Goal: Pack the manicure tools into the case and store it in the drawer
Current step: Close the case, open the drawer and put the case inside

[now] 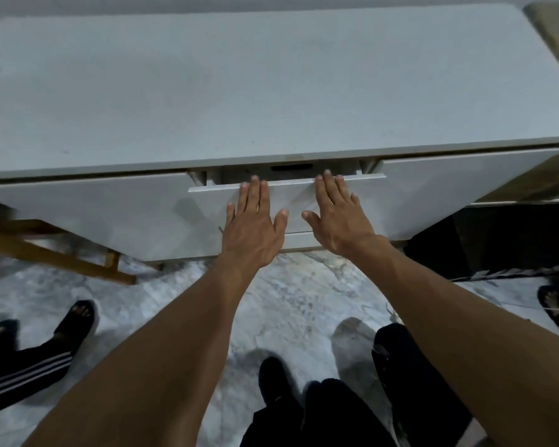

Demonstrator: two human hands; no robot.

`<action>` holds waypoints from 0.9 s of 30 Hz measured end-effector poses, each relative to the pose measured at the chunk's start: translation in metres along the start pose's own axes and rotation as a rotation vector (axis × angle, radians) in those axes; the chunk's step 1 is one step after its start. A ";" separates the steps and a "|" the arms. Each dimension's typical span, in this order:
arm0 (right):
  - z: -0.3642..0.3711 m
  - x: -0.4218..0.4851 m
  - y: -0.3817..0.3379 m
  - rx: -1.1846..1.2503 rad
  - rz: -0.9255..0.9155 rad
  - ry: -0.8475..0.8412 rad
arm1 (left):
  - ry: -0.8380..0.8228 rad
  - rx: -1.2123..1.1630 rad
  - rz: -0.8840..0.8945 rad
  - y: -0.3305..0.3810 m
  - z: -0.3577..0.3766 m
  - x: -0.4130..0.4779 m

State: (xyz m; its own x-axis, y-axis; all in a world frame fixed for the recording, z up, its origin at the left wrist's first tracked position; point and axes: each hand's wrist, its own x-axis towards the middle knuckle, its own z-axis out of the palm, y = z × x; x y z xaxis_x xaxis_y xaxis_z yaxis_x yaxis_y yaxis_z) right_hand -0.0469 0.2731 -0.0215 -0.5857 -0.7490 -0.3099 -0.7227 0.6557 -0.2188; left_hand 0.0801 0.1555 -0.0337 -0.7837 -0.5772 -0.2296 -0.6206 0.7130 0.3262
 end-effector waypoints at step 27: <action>-0.002 0.031 -0.001 -0.032 0.024 -0.018 | 0.027 -0.014 -0.041 -0.010 0.009 0.027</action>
State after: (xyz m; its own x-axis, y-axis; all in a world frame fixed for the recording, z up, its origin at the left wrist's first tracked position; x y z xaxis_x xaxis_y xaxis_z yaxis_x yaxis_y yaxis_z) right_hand -0.0648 0.2492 -0.0291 -0.5968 -0.7307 -0.3315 -0.7197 0.6701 -0.1815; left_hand 0.0645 0.1362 -0.0519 -0.7568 -0.6162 -0.2179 -0.6514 0.6834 0.3296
